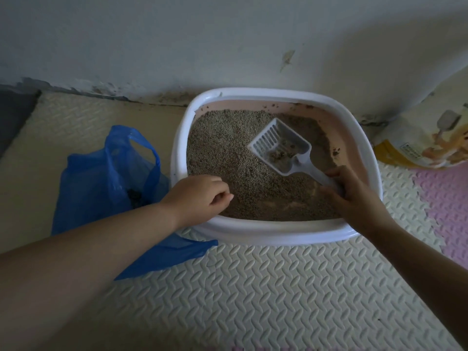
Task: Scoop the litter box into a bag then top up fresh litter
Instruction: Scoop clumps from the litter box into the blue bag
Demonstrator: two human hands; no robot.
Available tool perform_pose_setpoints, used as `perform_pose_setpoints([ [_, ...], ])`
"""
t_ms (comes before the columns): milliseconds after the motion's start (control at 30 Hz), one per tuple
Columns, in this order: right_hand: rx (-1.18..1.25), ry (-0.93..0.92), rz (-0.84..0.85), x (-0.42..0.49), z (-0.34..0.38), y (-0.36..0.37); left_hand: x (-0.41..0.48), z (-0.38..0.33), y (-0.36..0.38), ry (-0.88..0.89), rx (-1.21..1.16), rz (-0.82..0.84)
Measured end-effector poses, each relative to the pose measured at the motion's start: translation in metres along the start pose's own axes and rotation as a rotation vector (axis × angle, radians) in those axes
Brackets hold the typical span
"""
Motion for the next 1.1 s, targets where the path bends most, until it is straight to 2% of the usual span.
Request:
perform_pose_setpoints([
  [200, -0.124, -0.158, 0.009, 0.006, 0.024, 0.007, -0.047, 0.013, -0.031, 0.136, 0.218, -0.087],
  [333, -0.144, -0.272, 0.071, 0.008, 0.060, 0.012, -0.093, 0.033, -0.066, 0.094, 0.493, -0.066],
  [400, -0.149, -0.327, 0.073, 0.011, 0.076, 0.017, -0.116, 0.044, -0.079, 0.047, 0.547, -0.054],
  [667, -0.056, -0.510, 0.265, 0.041, 0.125, 0.048, -0.158, 0.073, -0.086, -0.062, 0.536, 0.034],
  [800, -0.139, -0.553, 0.314, 0.050, 0.139, 0.060, -0.159, 0.078, -0.088, -0.061, 0.502, 0.041],
  [1000, -0.229, -0.631, 0.333, 0.058, 0.169, 0.075, -0.173, 0.083, -0.089, -0.040, 0.370, 0.015],
  [1100, -0.224, -0.626, 0.266, 0.057, 0.191, 0.087, -0.178, 0.085, -0.085, -0.057, 0.313, -0.006],
])
Point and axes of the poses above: each hand's wrist, its own x-axis towards the middle knuckle, its own y-axis out of the palm, z = x × y, the point moved 1 cm from there along x, towards the middle knuckle, and after that the axes turned 7 degrees about z, right-handed, at the moved point
